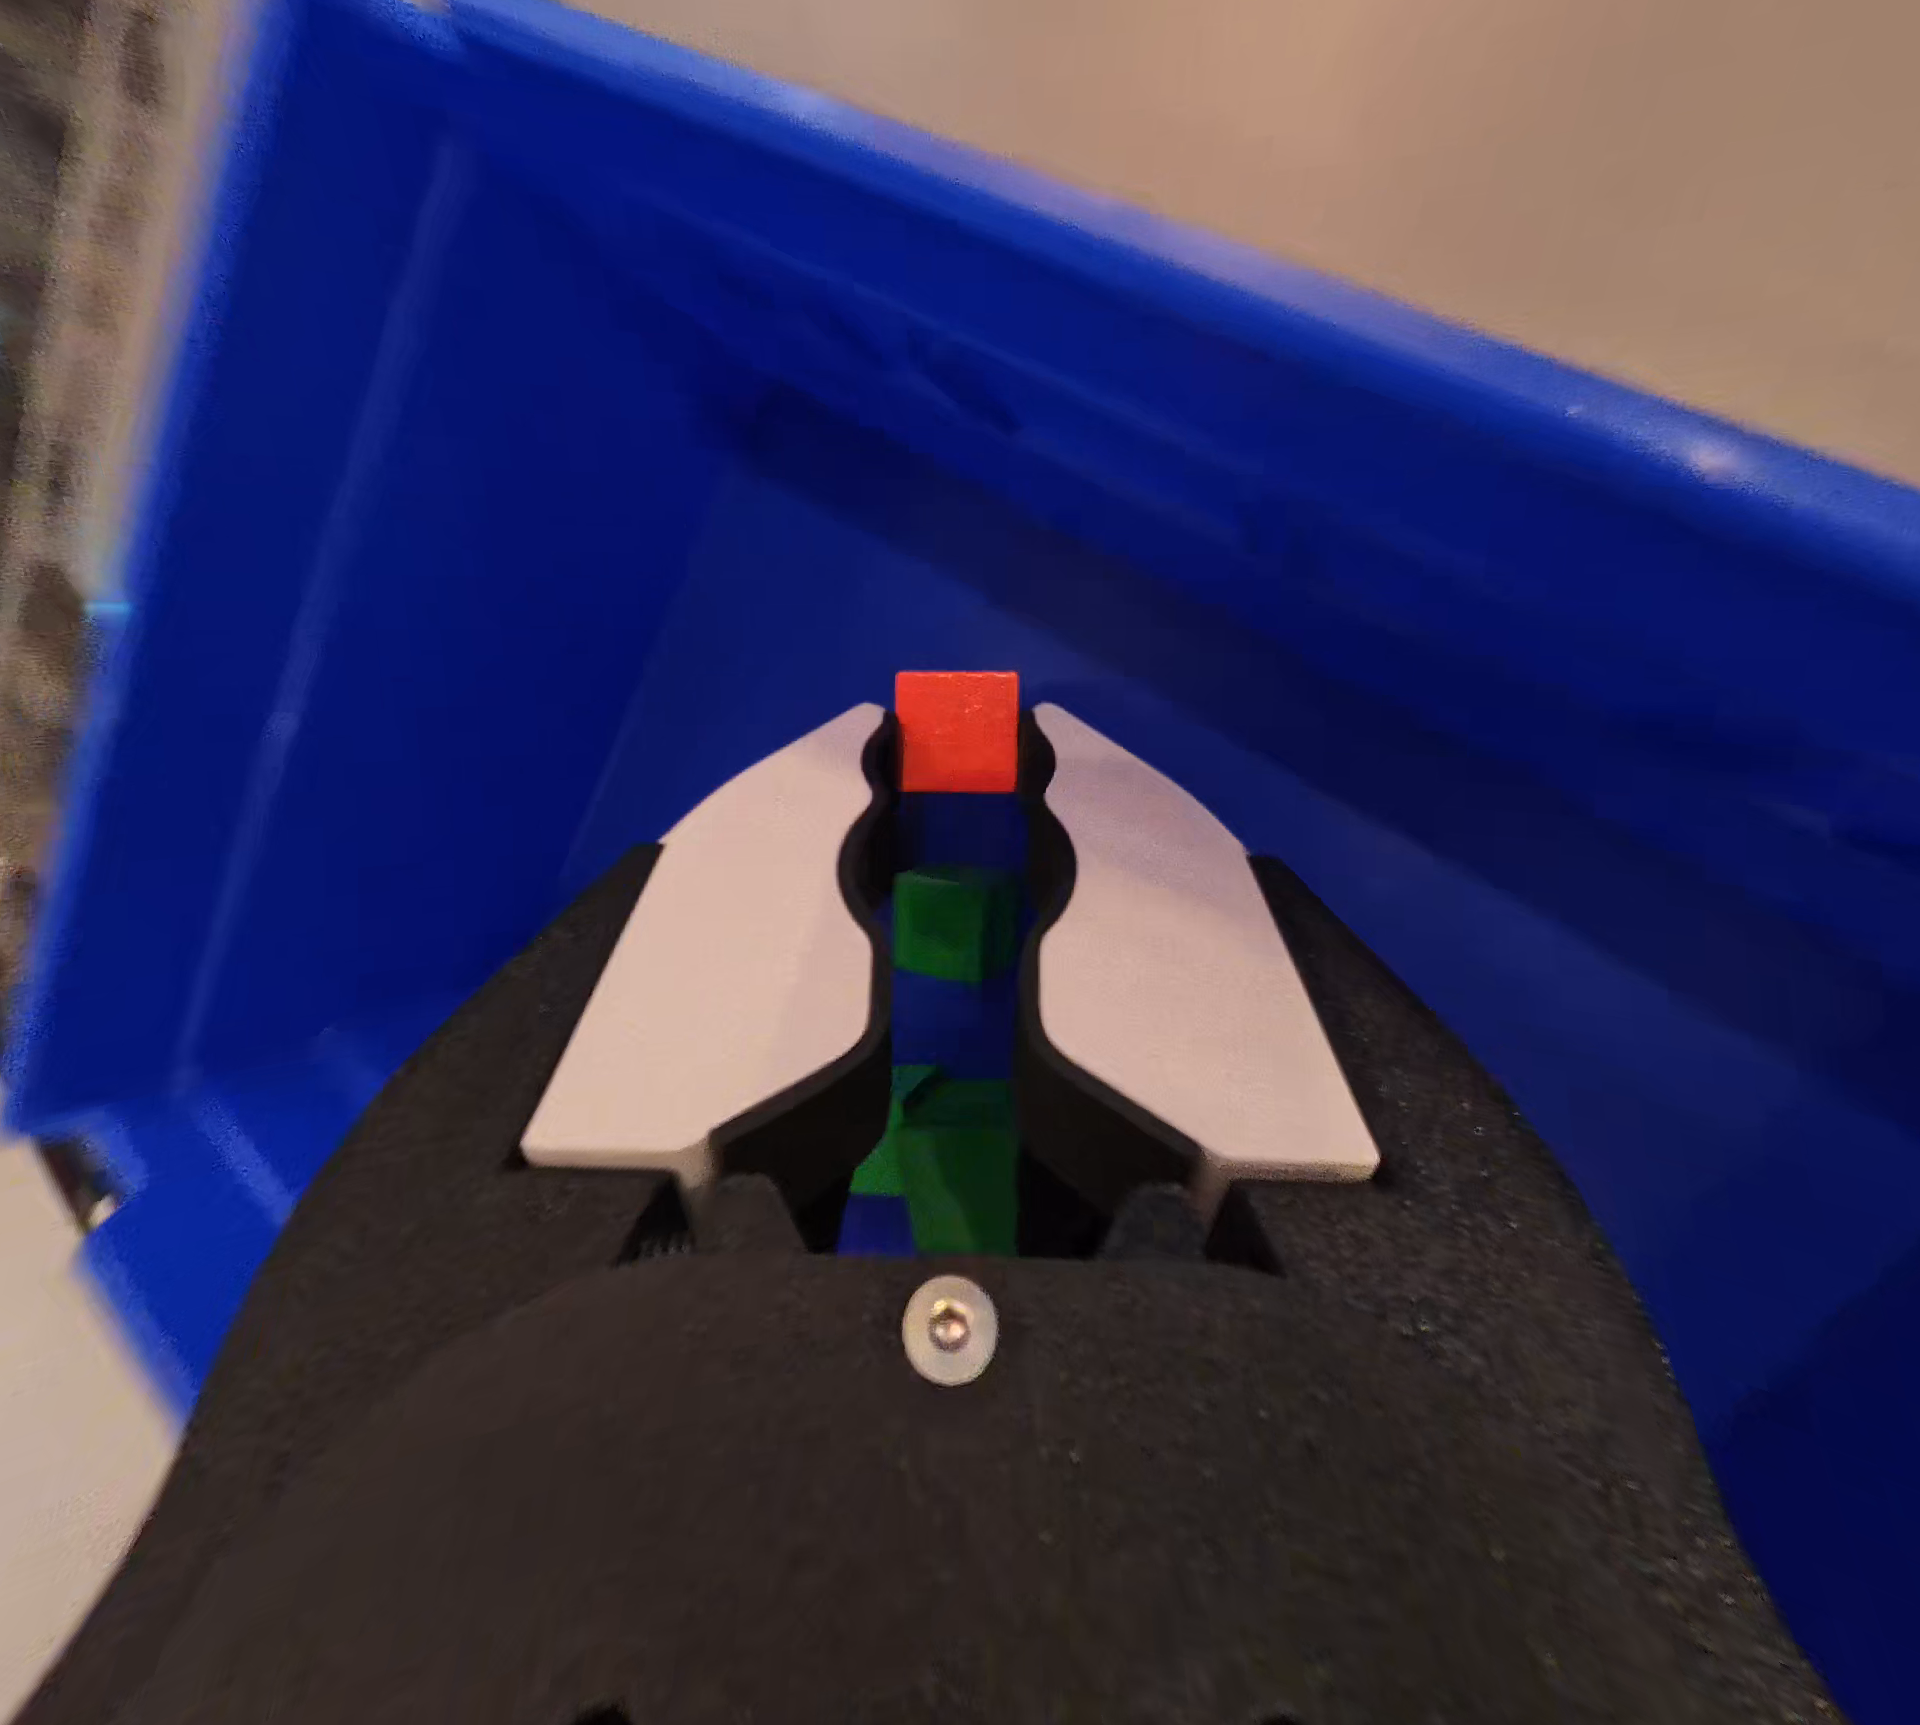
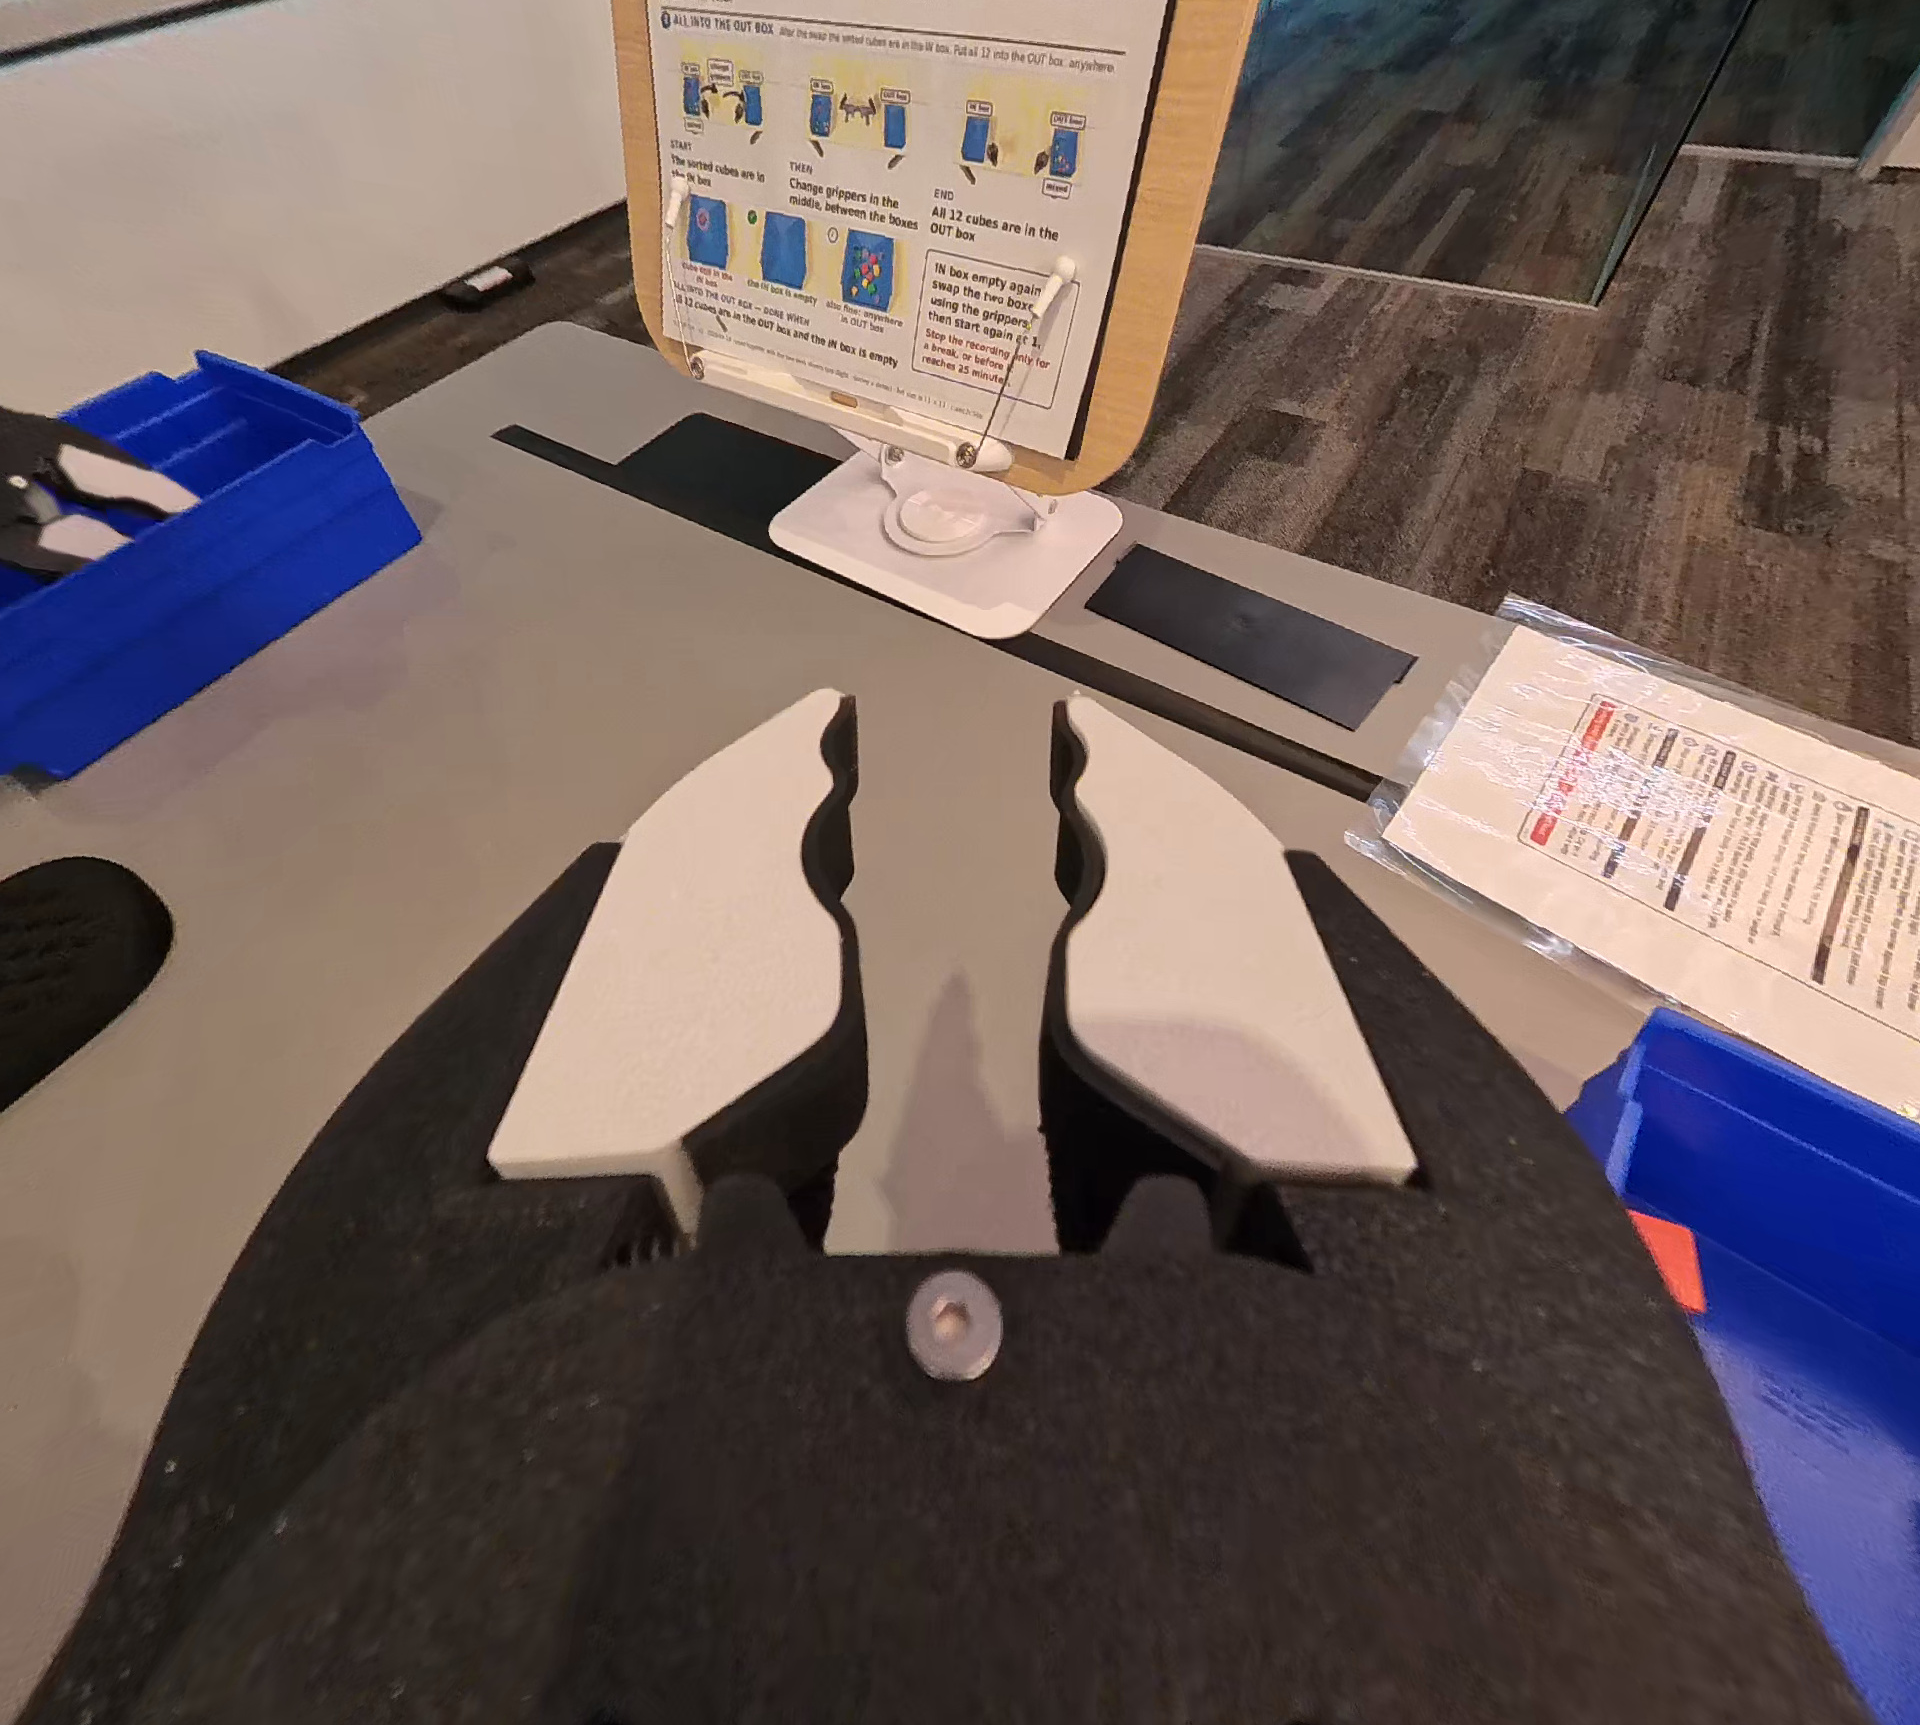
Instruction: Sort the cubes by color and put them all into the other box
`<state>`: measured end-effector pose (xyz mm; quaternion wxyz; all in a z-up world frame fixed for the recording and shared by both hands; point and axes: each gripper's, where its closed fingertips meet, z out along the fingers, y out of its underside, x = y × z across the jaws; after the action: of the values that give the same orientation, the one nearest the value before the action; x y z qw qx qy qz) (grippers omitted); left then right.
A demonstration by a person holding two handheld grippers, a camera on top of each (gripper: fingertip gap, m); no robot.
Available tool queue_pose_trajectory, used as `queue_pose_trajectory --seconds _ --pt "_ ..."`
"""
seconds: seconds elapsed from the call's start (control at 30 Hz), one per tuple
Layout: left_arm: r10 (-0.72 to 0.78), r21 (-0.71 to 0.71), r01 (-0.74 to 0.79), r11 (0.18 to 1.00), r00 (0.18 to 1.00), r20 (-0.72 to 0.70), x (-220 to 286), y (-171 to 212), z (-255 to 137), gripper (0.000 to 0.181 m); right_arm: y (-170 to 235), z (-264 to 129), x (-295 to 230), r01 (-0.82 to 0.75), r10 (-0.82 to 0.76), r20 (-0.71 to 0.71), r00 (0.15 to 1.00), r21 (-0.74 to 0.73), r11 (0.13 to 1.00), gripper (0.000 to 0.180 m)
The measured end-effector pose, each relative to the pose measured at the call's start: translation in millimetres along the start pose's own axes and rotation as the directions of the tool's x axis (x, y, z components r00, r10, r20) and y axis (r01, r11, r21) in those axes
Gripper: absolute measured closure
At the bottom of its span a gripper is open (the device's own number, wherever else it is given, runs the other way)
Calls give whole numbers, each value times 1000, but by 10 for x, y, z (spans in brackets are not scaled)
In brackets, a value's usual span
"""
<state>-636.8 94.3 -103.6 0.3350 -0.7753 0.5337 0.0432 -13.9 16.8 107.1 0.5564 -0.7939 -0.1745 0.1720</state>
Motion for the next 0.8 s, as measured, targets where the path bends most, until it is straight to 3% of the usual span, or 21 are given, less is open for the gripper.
queue_pose_trajectory --seconds 0.17,0.27,0.33,0.47,0.6,0.8 --pt "-121 290 32 957 948 293 -300 -628 -771 159 -108 49 -295 -6 4 90 996 28 1000 146" --pt "-194 517 -13 856 919 344 -64 -1293 -1201 159 -192 169 -831 59 -66 235 970 37 998 146" --pt "-191 589 -72 805 908 372 179 -1721 -1343 159 -163 293 -1153 104 -102 313 944 13 995 144" --pt "-102 657 -166 736 931 350 741 -2580 -1316 159 -48 595 -1512 116 -92 380 920 -40 992 142" --pt "-45 706 -221 673 940 337 1031 -3331 -1183 159 -75 762 -1649 0 11 414 910 -26 1000 140" --pt "-25 774 -233 589 952 306 1189 -4042 -950 159 -136 743 -1549 -66 59 360 931 7 998 139"
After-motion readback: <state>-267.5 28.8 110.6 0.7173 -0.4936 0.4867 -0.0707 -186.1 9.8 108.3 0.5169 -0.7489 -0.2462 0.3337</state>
